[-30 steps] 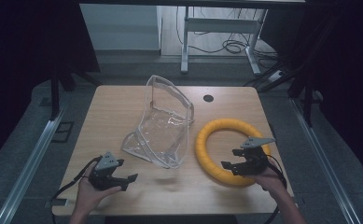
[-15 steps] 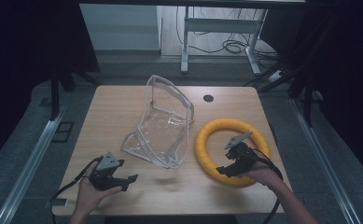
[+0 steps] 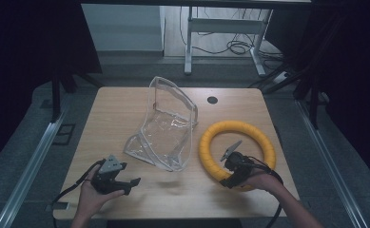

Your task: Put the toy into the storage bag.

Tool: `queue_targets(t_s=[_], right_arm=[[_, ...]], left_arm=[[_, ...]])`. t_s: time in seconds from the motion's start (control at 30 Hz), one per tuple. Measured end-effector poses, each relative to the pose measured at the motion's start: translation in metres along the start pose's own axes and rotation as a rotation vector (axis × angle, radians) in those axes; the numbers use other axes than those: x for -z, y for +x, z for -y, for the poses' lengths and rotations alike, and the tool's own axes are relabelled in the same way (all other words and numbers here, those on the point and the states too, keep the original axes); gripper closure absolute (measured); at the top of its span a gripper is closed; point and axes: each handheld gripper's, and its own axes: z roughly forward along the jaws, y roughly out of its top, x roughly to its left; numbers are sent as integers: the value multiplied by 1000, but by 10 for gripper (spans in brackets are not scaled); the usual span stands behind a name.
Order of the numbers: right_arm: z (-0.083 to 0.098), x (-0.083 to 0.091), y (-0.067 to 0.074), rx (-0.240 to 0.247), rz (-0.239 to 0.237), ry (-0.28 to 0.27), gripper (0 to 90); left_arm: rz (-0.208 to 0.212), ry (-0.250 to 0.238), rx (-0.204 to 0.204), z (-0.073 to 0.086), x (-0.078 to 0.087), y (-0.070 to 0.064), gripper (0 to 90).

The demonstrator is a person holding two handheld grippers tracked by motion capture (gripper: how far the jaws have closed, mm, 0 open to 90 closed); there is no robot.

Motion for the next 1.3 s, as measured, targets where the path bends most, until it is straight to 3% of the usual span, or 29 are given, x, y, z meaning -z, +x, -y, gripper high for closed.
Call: queue_targets(t_s=[0.17,0.4,0.7,0.9,0.97,1.3], right_arm=[[3,-4,1,20,2,45,333],[-8,-20,3,50,7,111,378],[-17,-30,0,57,16,193,493],[-21,-30,-3,78,-10,222,509],[-21,-29,-5,74,-24,211,510],[-22,7,-21,1,-108,27,513]], left_arm=[[4,5,1,0,-2,-1,210],[1,2,-1,0,-1,0,210],[0,1,-1,0,0,0,210],[0,3,-2,0,0,0,210],[-1,-1,-1,0,0,0,210],[-2,1,0,0,-1,0,210]])
